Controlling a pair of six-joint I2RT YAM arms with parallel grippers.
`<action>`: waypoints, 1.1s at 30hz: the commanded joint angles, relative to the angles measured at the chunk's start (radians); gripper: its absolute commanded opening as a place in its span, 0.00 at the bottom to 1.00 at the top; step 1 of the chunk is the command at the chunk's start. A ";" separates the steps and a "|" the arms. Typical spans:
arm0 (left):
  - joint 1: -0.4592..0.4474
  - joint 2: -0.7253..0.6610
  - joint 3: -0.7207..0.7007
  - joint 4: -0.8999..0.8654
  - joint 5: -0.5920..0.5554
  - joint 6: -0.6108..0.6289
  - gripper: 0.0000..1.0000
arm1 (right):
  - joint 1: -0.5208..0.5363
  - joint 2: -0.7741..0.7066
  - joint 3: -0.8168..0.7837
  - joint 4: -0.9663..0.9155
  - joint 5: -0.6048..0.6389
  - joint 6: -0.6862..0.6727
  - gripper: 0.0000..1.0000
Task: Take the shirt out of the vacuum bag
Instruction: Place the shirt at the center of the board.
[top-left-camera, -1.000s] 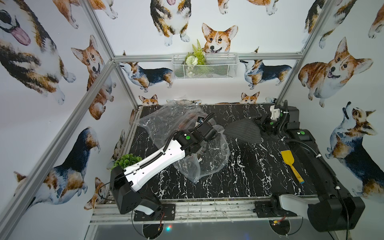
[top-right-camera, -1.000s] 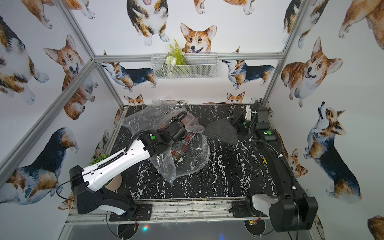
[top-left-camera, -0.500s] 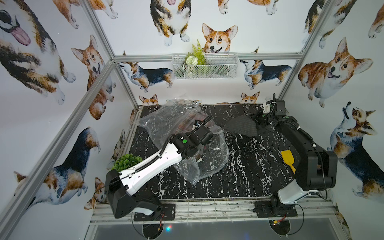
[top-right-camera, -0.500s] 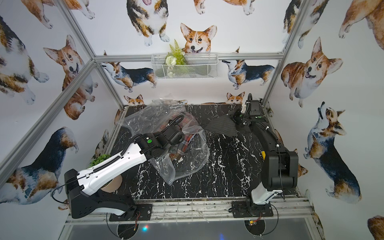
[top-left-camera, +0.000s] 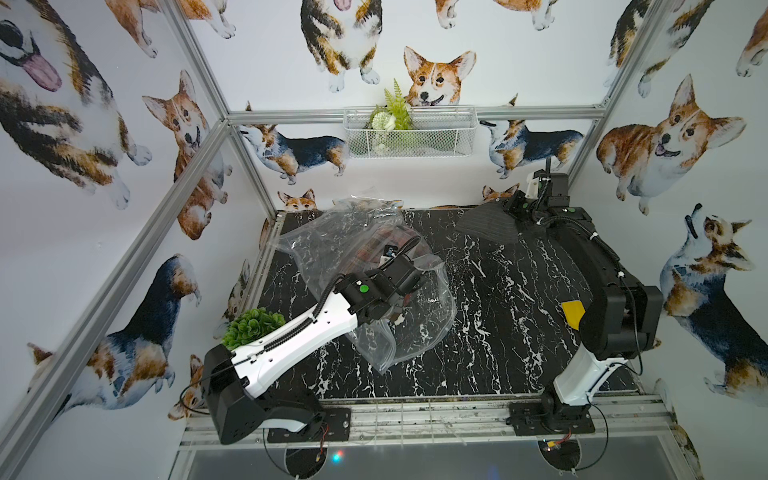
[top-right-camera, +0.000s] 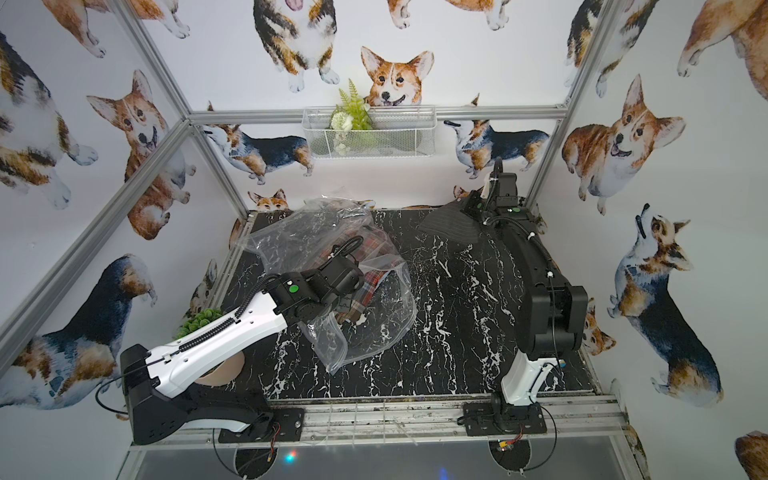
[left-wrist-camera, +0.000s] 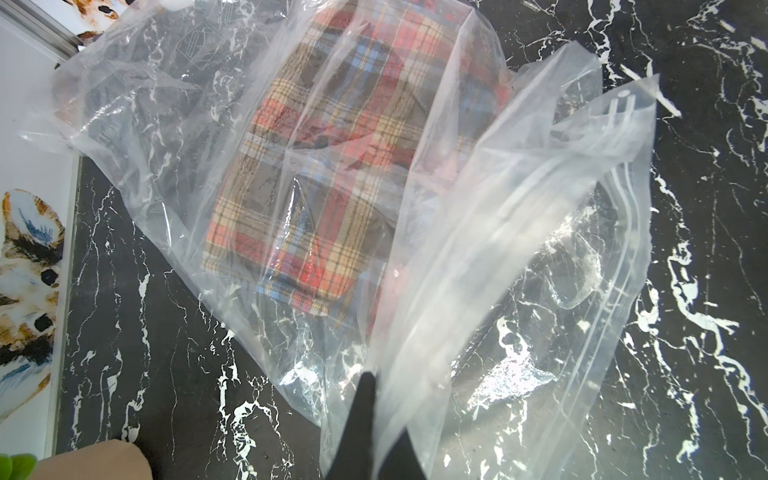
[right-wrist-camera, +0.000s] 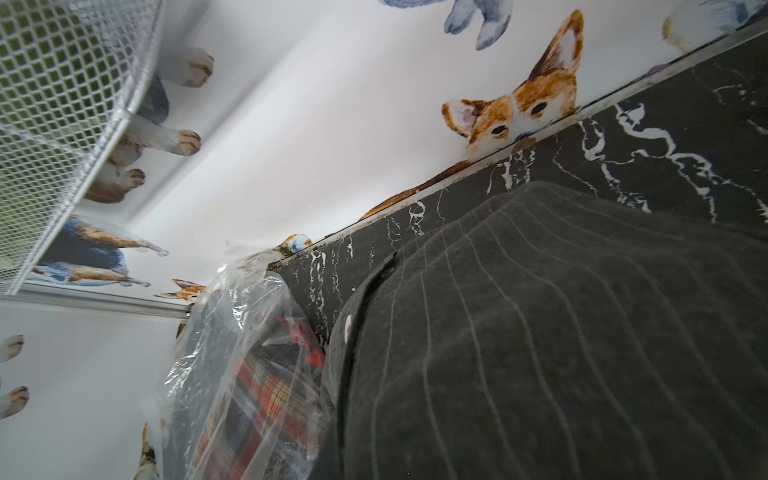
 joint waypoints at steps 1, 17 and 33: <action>0.000 -0.015 -0.015 -0.005 0.008 -0.040 0.00 | 0.006 0.046 0.000 -0.041 0.062 -0.097 0.00; 0.000 -0.059 -0.061 -0.007 0.028 -0.044 0.00 | 0.034 0.089 -0.452 0.229 0.084 0.030 0.24; 0.000 -0.047 -0.034 -0.028 0.044 -0.021 0.00 | 0.034 -0.202 -0.671 0.224 0.038 0.182 0.85</action>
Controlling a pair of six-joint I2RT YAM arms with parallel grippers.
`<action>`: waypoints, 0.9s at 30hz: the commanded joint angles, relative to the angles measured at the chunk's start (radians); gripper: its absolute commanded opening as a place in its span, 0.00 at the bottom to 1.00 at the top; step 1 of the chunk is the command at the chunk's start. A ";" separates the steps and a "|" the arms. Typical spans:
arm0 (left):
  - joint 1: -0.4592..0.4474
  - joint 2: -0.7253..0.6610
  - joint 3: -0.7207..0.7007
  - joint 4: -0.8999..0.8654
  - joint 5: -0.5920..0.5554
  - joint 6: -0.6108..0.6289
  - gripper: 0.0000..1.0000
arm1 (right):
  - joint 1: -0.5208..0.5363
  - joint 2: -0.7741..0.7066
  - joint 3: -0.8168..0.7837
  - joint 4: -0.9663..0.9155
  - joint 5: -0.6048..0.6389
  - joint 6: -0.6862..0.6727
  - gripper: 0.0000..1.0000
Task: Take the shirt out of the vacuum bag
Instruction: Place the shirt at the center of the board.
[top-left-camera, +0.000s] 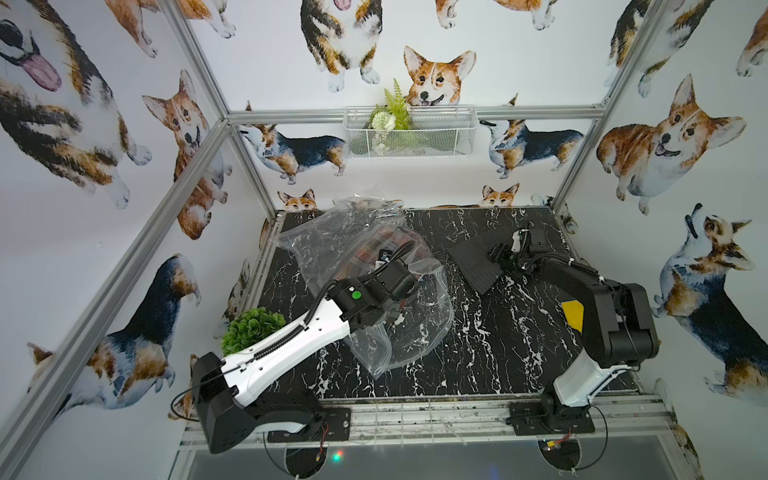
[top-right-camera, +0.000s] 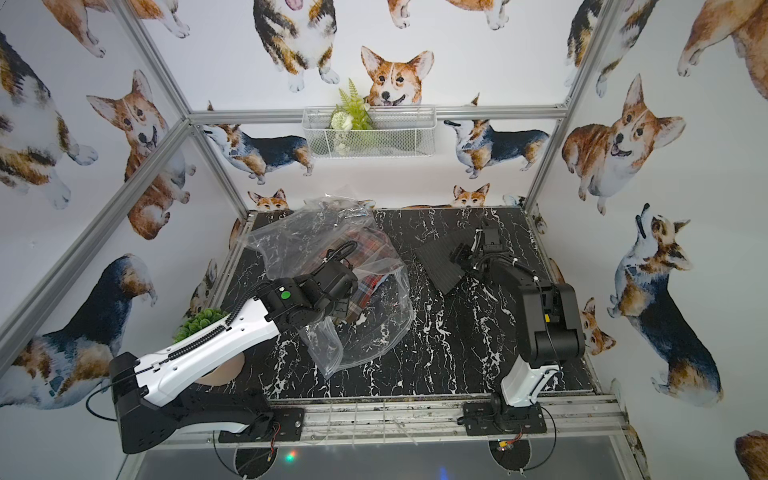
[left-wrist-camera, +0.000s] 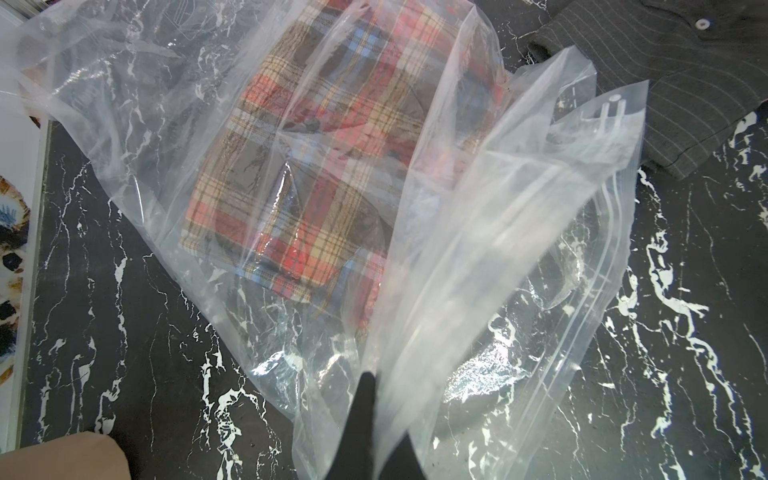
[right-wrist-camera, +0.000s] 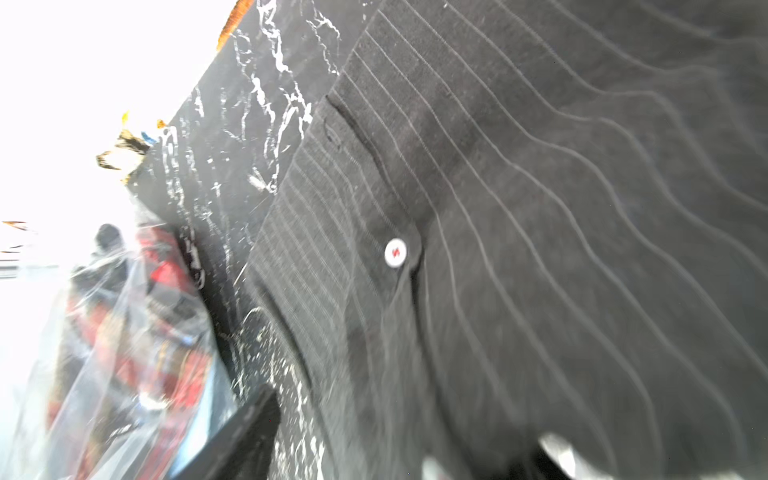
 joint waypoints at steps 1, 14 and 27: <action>0.001 0.011 0.015 -0.037 0.009 0.002 0.00 | 0.000 -0.070 -0.076 0.007 0.024 0.070 0.87; 0.001 0.041 0.101 -0.016 0.013 0.013 0.00 | 0.300 -0.588 -0.258 -0.054 0.116 0.213 0.89; 0.001 -0.029 0.103 0.054 0.007 -0.023 0.00 | 0.760 -0.518 -0.340 0.185 0.391 0.359 0.88</action>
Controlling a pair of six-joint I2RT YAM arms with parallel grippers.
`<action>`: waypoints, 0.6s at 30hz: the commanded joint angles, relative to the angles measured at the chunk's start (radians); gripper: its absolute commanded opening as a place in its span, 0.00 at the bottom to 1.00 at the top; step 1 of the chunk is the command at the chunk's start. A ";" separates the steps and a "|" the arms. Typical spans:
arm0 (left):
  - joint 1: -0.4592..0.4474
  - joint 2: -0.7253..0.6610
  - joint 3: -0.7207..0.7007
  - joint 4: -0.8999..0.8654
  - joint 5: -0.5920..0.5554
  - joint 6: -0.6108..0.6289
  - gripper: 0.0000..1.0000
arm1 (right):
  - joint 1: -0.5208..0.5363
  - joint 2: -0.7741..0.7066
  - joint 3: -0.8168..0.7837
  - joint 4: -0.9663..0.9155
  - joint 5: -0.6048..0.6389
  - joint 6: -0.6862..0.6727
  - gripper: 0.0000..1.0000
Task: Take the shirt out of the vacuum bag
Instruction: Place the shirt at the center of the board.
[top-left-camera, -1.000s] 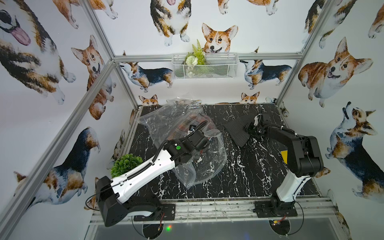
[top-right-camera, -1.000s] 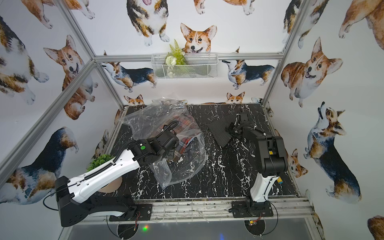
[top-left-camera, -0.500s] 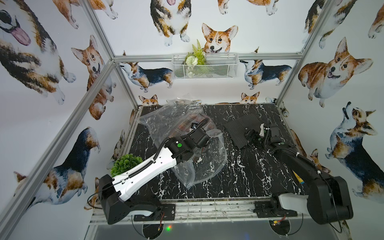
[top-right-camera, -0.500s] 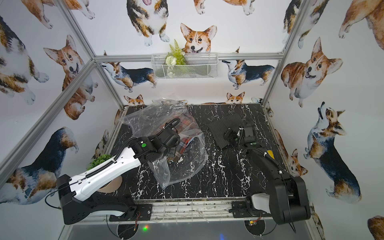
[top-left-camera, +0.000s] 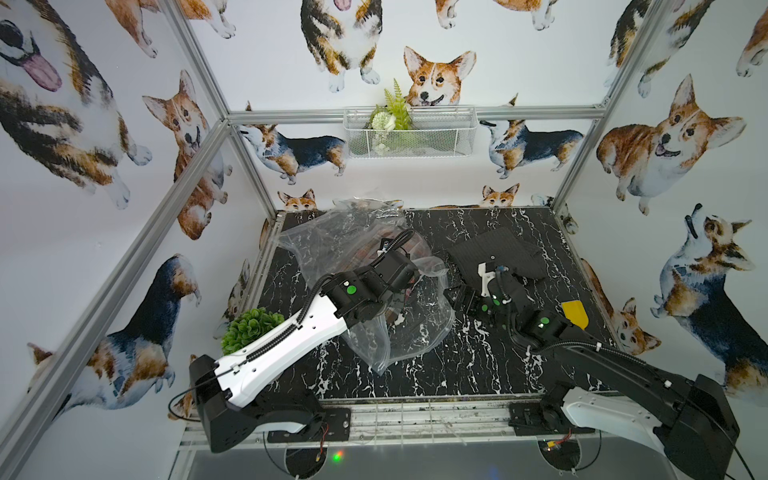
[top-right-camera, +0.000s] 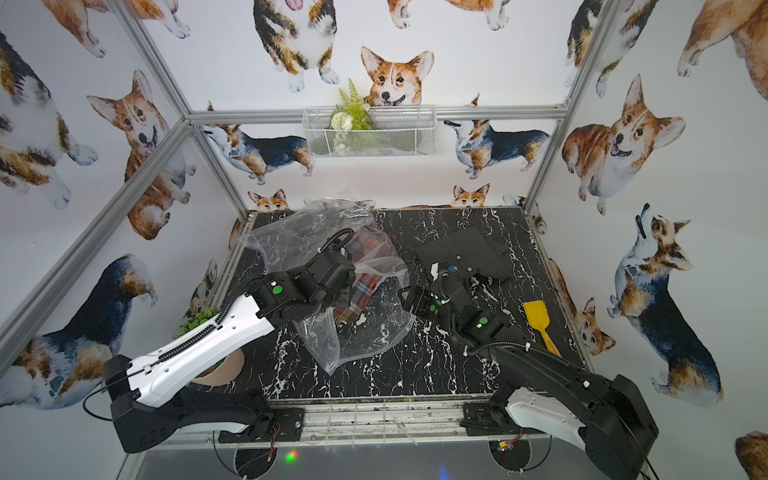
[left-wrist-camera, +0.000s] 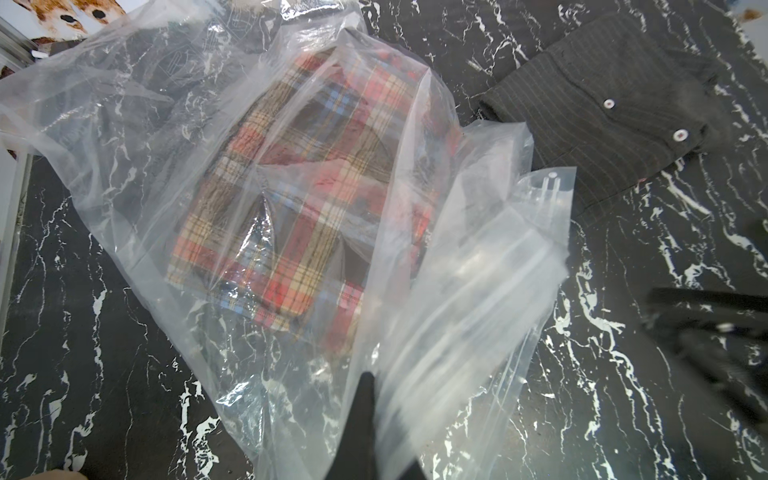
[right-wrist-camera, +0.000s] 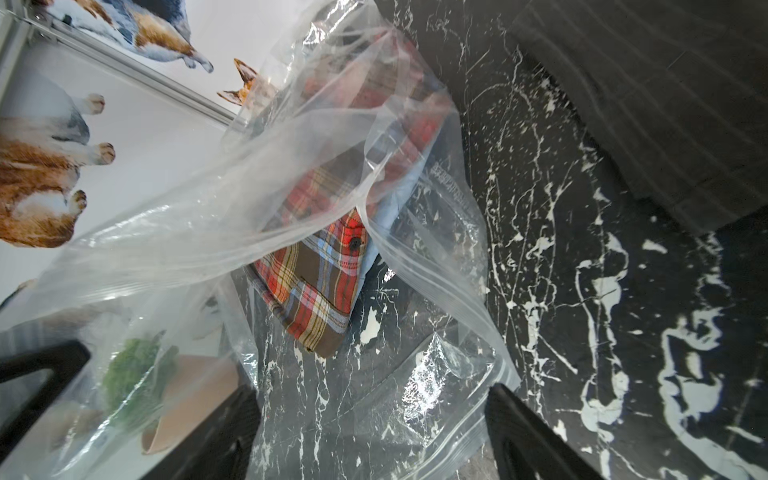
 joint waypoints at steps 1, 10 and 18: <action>0.001 -0.026 0.003 0.036 -0.010 -0.037 0.00 | 0.056 0.076 0.012 0.134 0.101 0.051 0.88; 0.001 -0.063 -0.026 0.060 0.019 -0.062 0.00 | 0.174 0.314 0.111 0.258 0.170 0.076 0.88; 0.001 -0.075 -0.041 0.067 0.036 -0.066 0.00 | 0.194 0.485 0.165 0.347 0.201 0.126 0.87</action>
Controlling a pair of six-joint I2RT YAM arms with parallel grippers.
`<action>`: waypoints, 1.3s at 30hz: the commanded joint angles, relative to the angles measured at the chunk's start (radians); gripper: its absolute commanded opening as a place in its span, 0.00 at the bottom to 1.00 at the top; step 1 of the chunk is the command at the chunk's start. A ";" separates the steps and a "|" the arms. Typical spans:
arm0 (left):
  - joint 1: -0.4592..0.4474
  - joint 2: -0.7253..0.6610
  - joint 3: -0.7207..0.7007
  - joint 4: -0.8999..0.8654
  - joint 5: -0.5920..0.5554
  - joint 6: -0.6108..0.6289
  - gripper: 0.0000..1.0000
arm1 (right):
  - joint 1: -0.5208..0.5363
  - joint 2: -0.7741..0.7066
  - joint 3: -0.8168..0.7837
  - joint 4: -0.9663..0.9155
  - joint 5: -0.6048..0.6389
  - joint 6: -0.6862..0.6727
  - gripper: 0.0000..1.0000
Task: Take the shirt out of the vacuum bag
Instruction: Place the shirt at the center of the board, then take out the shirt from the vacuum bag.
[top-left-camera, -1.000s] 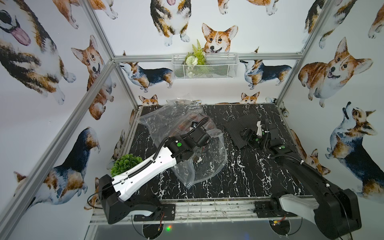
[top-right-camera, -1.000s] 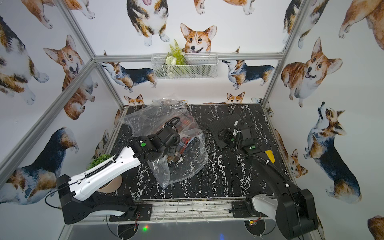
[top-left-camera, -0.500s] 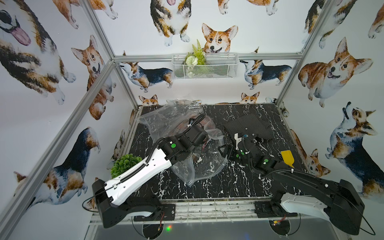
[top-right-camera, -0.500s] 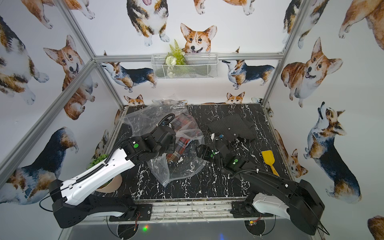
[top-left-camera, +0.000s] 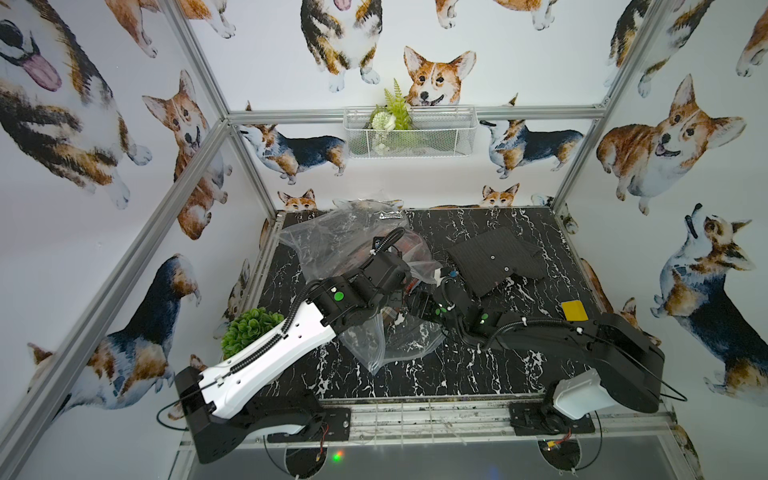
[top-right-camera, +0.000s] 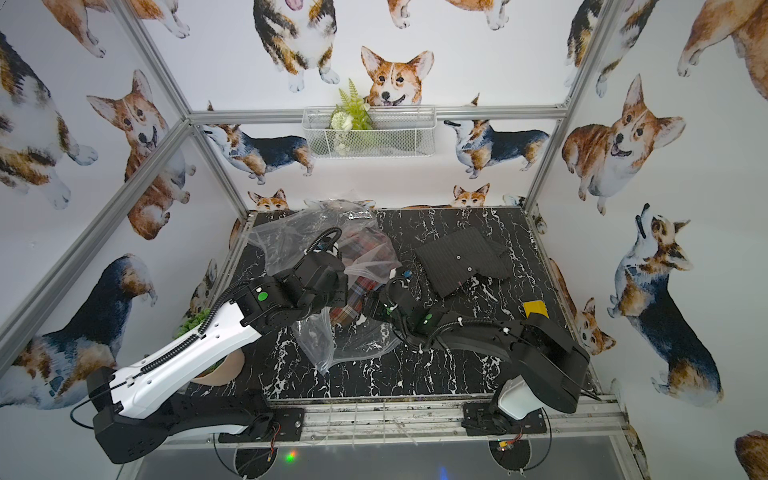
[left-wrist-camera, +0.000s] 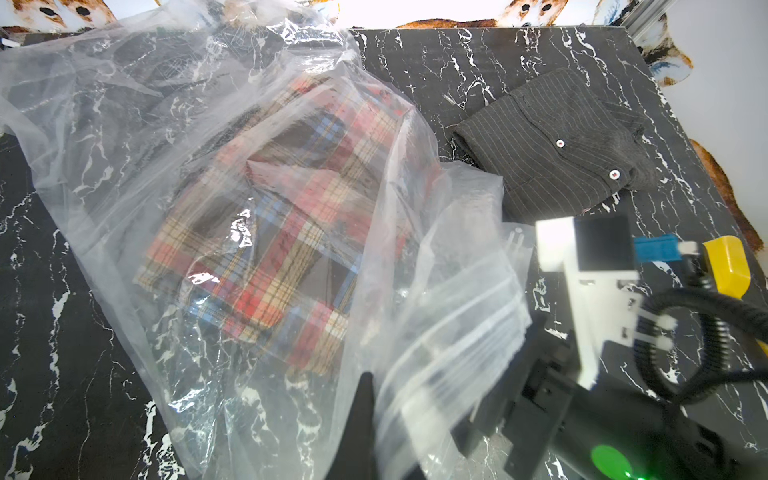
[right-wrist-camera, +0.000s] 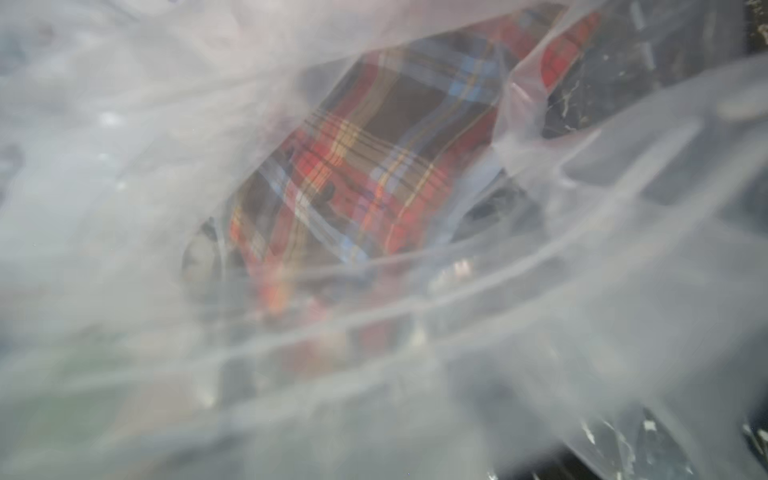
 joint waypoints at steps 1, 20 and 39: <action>0.001 -0.016 -0.016 0.026 0.005 -0.026 0.00 | 0.003 0.069 0.028 0.090 0.041 0.062 0.87; 0.001 -0.061 -0.052 -0.009 0.001 -0.025 0.00 | -0.076 0.300 0.182 0.108 -0.020 0.062 0.86; 0.001 -0.081 -0.101 -0.012 -0.003 -0.026 0.00 | -0.099 0.324 0.252 0.129 -0.017 0.060 0.82</action>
